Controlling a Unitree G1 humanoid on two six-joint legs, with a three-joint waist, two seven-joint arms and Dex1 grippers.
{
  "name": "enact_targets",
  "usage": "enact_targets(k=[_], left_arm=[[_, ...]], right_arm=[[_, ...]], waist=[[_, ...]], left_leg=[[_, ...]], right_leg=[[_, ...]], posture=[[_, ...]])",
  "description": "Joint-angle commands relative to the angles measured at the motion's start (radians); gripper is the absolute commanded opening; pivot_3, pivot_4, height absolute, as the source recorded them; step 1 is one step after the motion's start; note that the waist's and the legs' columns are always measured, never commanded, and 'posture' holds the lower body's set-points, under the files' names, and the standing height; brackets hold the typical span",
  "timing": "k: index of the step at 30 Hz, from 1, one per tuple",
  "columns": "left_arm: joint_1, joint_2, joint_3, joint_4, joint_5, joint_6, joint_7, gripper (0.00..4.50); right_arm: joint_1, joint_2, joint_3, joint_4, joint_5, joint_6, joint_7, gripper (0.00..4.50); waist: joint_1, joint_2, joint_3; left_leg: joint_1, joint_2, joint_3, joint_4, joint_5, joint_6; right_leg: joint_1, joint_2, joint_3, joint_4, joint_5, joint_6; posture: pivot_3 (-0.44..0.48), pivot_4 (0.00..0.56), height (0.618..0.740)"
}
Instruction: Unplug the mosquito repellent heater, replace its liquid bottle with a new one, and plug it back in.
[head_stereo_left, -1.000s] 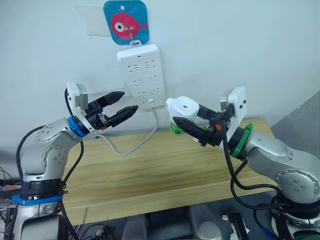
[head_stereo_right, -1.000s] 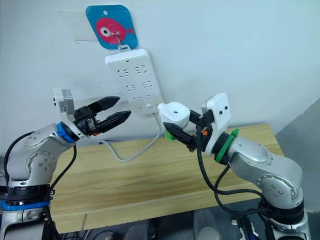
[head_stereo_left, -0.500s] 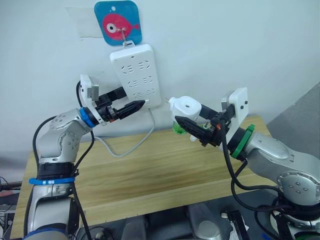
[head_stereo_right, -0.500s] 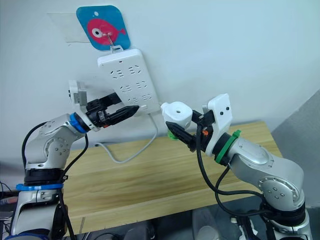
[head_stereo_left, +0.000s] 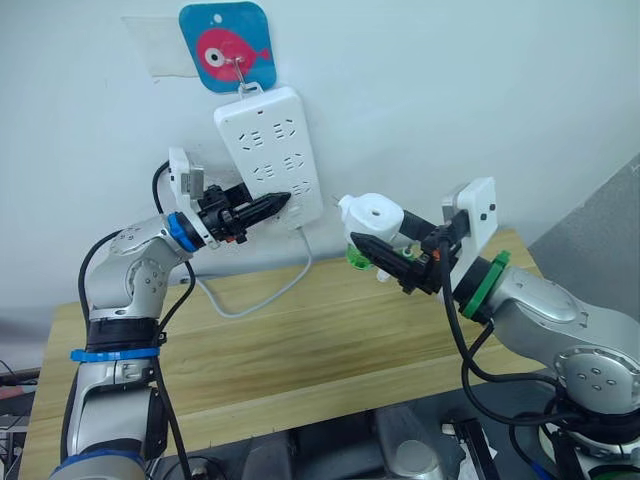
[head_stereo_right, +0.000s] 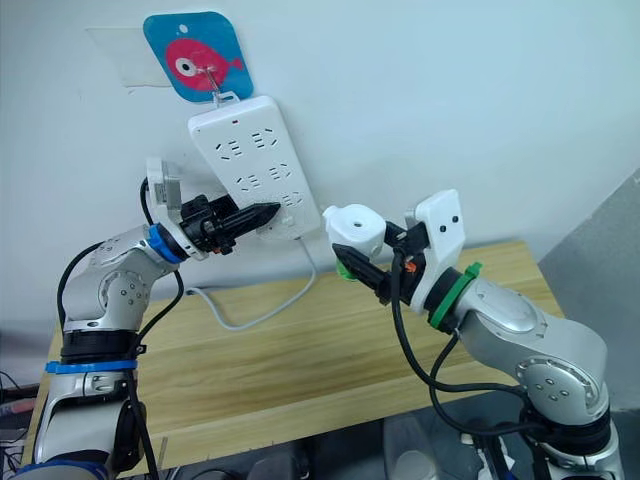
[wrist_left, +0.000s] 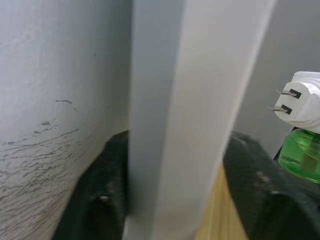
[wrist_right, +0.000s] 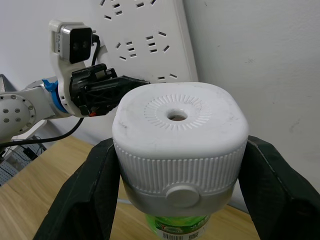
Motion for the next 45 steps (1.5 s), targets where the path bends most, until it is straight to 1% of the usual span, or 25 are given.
enact_targets(k=[1,13,15,19,21,29,36,45], left_arm=[[0.002,0.014,0.032,-0.044,-0.019,-0.002,-0.005,1.56],[-0.002,0.009,0.033,-0.045,0.002,-0.017,0.009,1.56],[-0.004,0.009,0.028,-0.043,0.011,-0.029,0.006,1.4],[-0.001,0.006,0.025,-0.059,0.013,-0.025,0.012,1.37],[0.0,0.005,0.022,-0.069,0.016,-0.022,0.016,1.37],[0.002,0.001,0.017,-0.107,0.022,-0.003,0.051,1.37],[-0.002,-0.005,0.008,-0.112,0.026,0.002,0.062,1.37],[-0.005,-0.014,0.001,-0.112,0.028,-0.006,0.065,1.37]], right_arm=[[-0.021,0.007,-0.006,-0.023,0.014,-0.014,-0.001,2.97],[-0.036,0.013,0.004,-0.014,0.017,-0.004,-0.008,2.97],[-0.043,0.013,0.01,-0.013,0.024,0.005,-0.013,2.97],[-0.085,0.025,0.028,0.004,0.052,0.04,-0.051,2.97],[-0.103,0.027,0.033,0.016,0.058,0.056,-0.064,2.97],[-0.178,0.104,0.07,0.073,0.054,0.103,-0.141,2.97],[-0.224,0.154,0.078,0.112,0.032,0.122,-0.168,2.97],[-0.253,0.194,0.086,0.148,-0.013,0.142,-0.163,2.97]], waist=[[0.0,0.0,0.0],[0.0,0.0,0.0],[0.0,0.0,0.0],[0.0,0.0,0.0],[0.001,0.0,0.0],[0.004,0.0,0.0],[0.006,0.0,0.0],[0.01,0.0,0.0]], left_leg=[[0.0,0.0,0.0,0.0,0.0,0.0],[0.0,0.0,0.0,0.0,0.001,0.001],[0.0,0.0,0.0,0.0,0.001,0.001],[0.0,0.0,0.0,0.0,0.001,0.002],[0.0,0.0,0.0,0.0,0.001,0.003],[0.0,0.0,0.0,0.0,0.001,0.004],[0.0,0.0,0.0,0.0,0.001,0.004],[0.0,0.0,-0.001,0.0,0.001,0.004]], right_leg=[[0.0,0.0,0.0,0.0,0.0,0.0],[0.0,0.0,0.0,0.0,0.001,0.0],[0.0,0.0,0.0,0.0,0.001,0.0],[0.0,0.0,0.0,0.001,0.002,0.0],[0.0,0.0,0.0,0.0,0.002,0.0],[0.0,0.0,0.0,0.0,0.002,0.0],[0.0,0.0,0.0,0.0,0.002,0.0],[0.0,0.0,0.0,0.0,0.003,0.0]], posture=[[-0.334,0.194,0.74],[-0.331,0.197,0.74],[-0.331,0.198,0.74],[-0.328,0.207,0.74],[-0.323,0.221,0.74],[-0.302,0.251,0.74],[-0.3,0.251,0.74],[-0.293,0.246,0.74]])
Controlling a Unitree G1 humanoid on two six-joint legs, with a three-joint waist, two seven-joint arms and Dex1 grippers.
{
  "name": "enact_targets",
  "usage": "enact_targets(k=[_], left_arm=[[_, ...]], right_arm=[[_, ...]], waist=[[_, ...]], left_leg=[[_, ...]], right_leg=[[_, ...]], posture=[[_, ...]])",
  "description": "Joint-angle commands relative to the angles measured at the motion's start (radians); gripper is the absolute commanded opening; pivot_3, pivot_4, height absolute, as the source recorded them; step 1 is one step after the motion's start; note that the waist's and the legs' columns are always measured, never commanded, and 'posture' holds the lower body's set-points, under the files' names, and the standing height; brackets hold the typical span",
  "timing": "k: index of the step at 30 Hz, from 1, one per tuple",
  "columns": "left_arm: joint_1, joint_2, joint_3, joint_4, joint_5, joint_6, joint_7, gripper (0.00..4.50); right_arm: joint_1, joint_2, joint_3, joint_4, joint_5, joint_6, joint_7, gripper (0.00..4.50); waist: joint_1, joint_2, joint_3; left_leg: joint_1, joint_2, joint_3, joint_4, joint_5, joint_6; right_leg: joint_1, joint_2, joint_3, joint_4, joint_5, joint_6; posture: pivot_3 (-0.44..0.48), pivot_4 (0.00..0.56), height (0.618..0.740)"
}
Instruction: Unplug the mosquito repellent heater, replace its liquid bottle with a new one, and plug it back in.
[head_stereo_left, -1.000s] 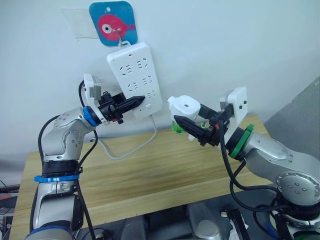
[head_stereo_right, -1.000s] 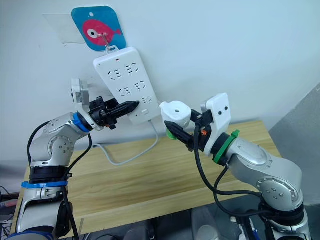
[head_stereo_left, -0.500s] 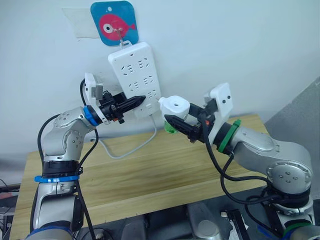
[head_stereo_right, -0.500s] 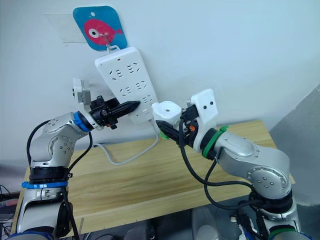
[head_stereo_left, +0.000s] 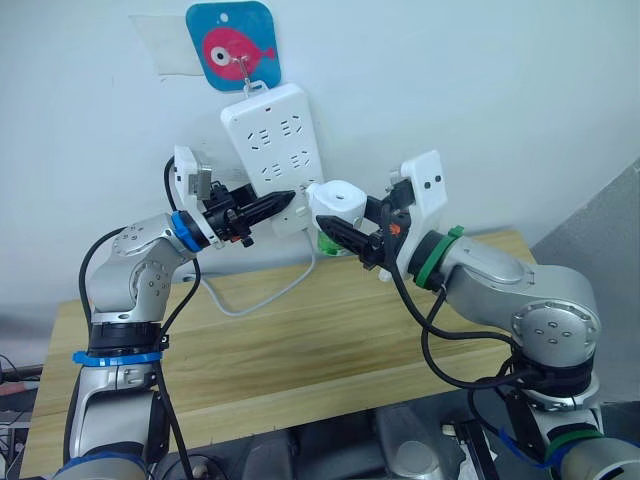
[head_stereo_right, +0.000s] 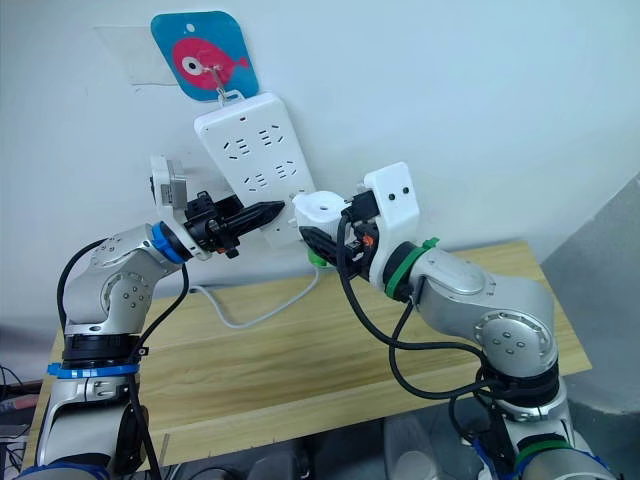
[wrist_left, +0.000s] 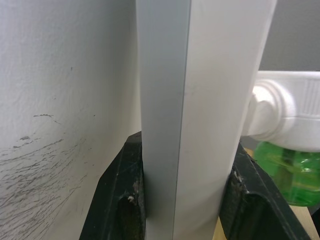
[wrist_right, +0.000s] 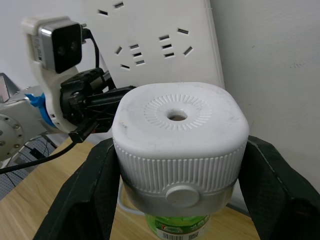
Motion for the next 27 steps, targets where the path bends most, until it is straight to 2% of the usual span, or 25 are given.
enact_targets(k=[1,27], left_arm=[[-0.022,-0.002,0.012,-0.036,-0.003,-0.01,0.019,1.37],[-0.015,0.005,0.016,-0.047,-0.01,-0.002,0.015,1.37]], right_arm=[[-0.027,0.016,0.001,-0.023,-0.013,-0.004,0.008,2.97],[-0.022,0.066,-0.018,-0.007,-0.086,0.036,0.033,2.97]], waist=[[0.0,0.0,0.0],[0.001,0.0,0.0]], left_leg=[[0.0,0.0,0.0,0.0,0.0,0.0],[0.0,0.0,0.0,0.0,0.0,0.0]], right_leg=[[0.0,0.0,0.0,0.0,0.0,0.0],[0.0,0.0,0.0,0.0,0.0,0.0]], posture=[[-0.292,0.246,0.74],[-0.283,0.243,0.74]])
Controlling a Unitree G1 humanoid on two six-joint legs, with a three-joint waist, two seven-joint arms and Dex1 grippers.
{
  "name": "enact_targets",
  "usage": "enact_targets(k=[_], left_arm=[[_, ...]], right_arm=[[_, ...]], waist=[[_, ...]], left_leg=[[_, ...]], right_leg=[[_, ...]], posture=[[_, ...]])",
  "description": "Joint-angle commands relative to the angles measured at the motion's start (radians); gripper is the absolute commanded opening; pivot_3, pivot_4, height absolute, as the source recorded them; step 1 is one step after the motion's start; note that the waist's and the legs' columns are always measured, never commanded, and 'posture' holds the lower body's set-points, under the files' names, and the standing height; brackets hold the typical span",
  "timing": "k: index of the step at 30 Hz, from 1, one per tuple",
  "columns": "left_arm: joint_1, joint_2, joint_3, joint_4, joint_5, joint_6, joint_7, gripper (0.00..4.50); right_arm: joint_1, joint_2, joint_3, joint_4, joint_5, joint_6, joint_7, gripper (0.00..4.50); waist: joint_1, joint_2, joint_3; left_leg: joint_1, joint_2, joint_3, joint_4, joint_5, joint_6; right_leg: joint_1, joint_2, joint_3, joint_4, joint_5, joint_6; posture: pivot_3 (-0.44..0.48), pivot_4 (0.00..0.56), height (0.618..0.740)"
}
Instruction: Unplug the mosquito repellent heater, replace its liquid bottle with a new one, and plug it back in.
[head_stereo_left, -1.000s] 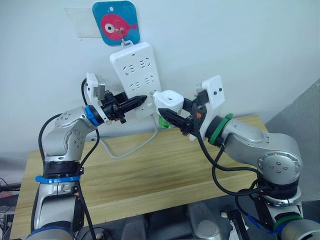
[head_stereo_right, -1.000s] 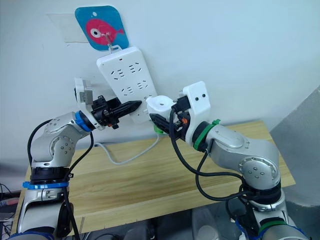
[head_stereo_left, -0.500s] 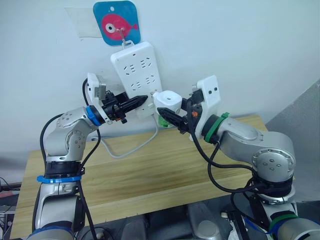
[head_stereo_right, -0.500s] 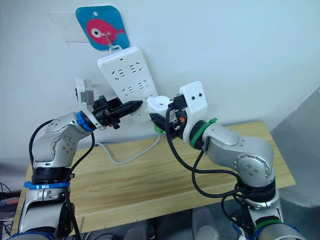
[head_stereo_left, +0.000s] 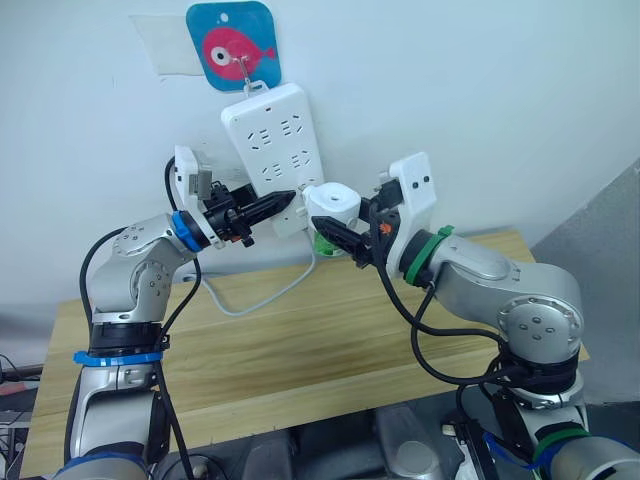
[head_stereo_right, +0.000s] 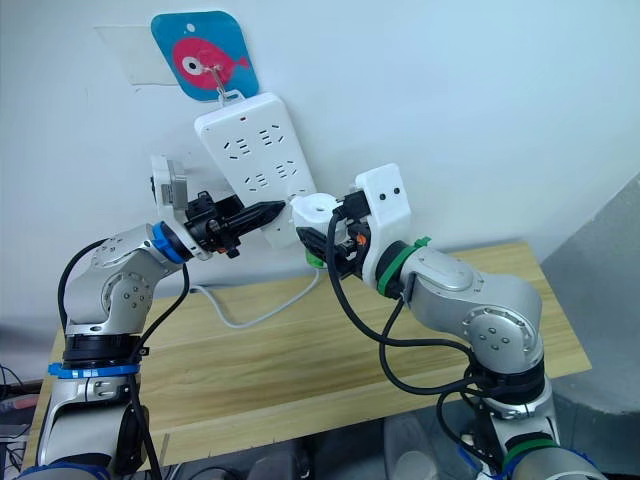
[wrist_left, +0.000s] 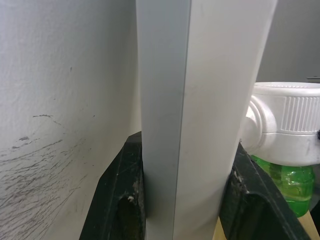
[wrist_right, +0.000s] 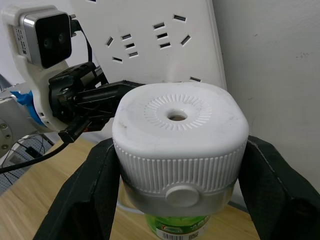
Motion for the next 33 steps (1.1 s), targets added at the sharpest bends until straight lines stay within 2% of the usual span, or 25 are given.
enact_targets(k=[1,20,33], left_arm=[[-0.015,0.008,0.017,-0.045,-0.01,-0.003,0.011,1.37],[-0.023,-0.003,0.008,-0.036,-0.008,-0.009,0.003,1.37],[-0.03,-0.01,-0.002,-0.077,-0.019,0.058,0.05,1.37]], right_arm=[[-0.012,0.007,-0.02,-0.026,-0.01,-0.002,0.007,2.97],[-0.019,0.023,-0.038,-0.039,-0.025,-0.004,0.02,2.97],[-0.048,0.133,-0.024,-0.041,-0.024,0.045,-0.033,2.97]], waist=[[0.0,0.0,0.0],[0.0,0.0,0.0],[0.003,0.001,0.001]], left_leg=[[0.0,0.0,0.0,0.0,0.0,0.0],[0.0,0.0,0.0,0.0,0.0,0.0],[0.0,0.0,0.0,0.0,0.0,0.0]], right_leg=[[0.0,0.0,0.0,0.0,0.0,0.0],[0.0,0.0,0.0,0.0,0.0,0.0],[0.0,0.0,0.0,0.0,0.001,0.0]], posture=[[-0.284,0.243,0.74],[-0.295,0.237,0.74],[-0.276,0.267,0.74]])
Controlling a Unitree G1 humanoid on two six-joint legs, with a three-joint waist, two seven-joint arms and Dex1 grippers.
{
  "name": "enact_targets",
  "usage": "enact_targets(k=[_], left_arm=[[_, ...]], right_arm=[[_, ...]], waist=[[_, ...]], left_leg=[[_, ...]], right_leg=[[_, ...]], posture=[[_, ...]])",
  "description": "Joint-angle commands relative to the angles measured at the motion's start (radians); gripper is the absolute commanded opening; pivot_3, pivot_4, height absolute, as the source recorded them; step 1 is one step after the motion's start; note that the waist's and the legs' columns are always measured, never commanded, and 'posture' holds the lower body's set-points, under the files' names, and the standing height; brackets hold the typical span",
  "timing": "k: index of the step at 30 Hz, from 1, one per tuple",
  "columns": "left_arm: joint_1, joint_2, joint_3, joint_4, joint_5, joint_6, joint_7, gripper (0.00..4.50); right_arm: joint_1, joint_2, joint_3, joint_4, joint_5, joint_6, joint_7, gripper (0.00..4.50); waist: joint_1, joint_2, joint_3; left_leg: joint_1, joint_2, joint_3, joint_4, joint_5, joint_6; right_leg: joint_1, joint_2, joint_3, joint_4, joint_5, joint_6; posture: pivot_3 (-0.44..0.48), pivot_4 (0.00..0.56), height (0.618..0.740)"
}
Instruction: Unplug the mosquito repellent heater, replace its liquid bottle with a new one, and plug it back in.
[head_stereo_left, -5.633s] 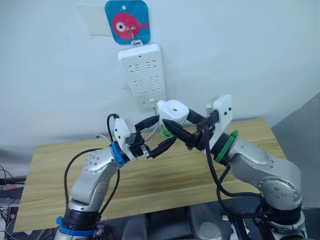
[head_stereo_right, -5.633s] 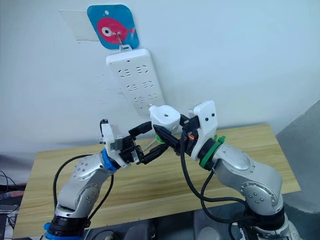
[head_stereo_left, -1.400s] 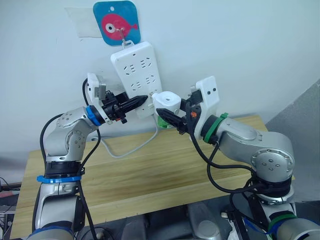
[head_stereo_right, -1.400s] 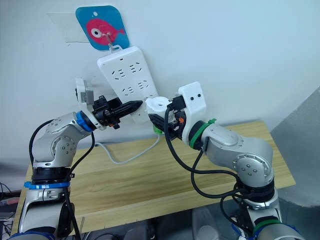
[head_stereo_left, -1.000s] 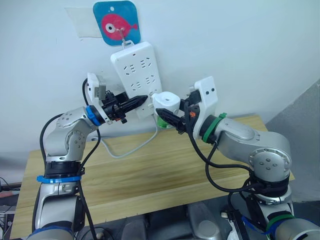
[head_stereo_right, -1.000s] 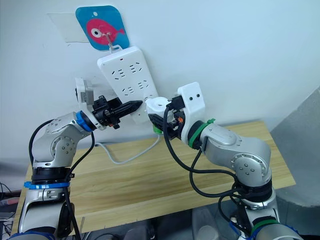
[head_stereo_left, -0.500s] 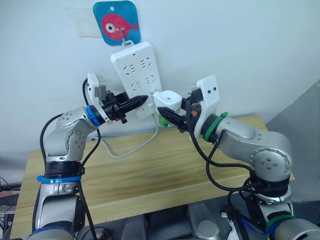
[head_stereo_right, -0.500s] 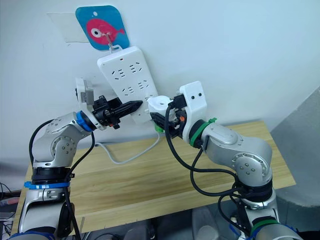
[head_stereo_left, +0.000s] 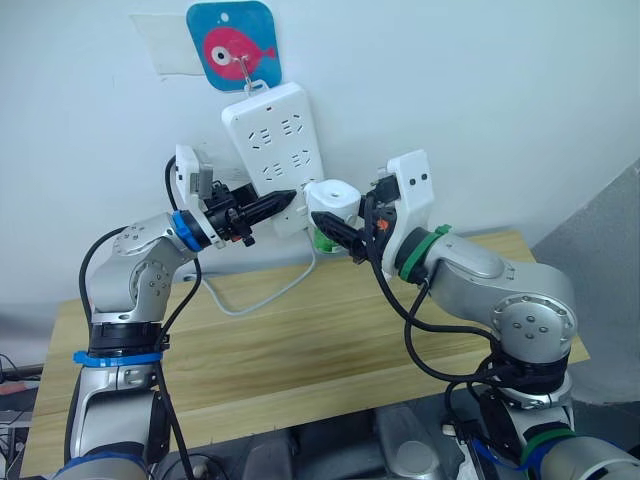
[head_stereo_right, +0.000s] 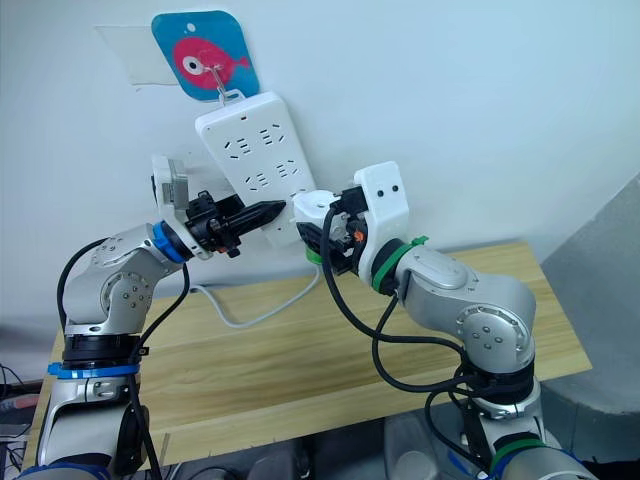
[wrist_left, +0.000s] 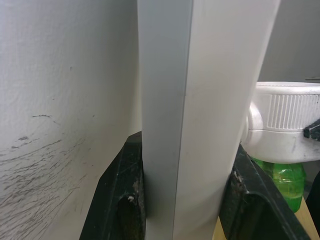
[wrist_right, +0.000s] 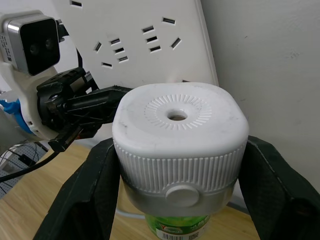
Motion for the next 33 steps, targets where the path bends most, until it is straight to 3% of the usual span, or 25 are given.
enact_targets(k=[1,33], left_arm=[[-0.031,-0.011,-0.005,-0.058,-0.018,0.03,0.031,1.37],[-0.051,-0.038,0.039,-0.11,-0.086,0.188,0.052,1.37]], right_arm=[[-0.043,0.042,0.007,-0.039,0.016,-0.009,0.006,2.97],[-0.06,0.157,0.078,0.019,-0.164,0.034,0.118,2.97]], waist=[[0.002,0.0,0.0],[0.018,0.001,0.001]], left_leg=[[0.0,0.0,0.0,0.0,0.0,0.0],[0.006,0.002,0.002,-0.004,0.005,0.006]], right_leg=[[0.0,0.0,0.0,0.0,0.0,0.0],[-0.001,0.004,0.008,0.0,0.008,-0.001]], posture=[[-0.274,0.269,0.74],[-0.243,0.264,0.74]])
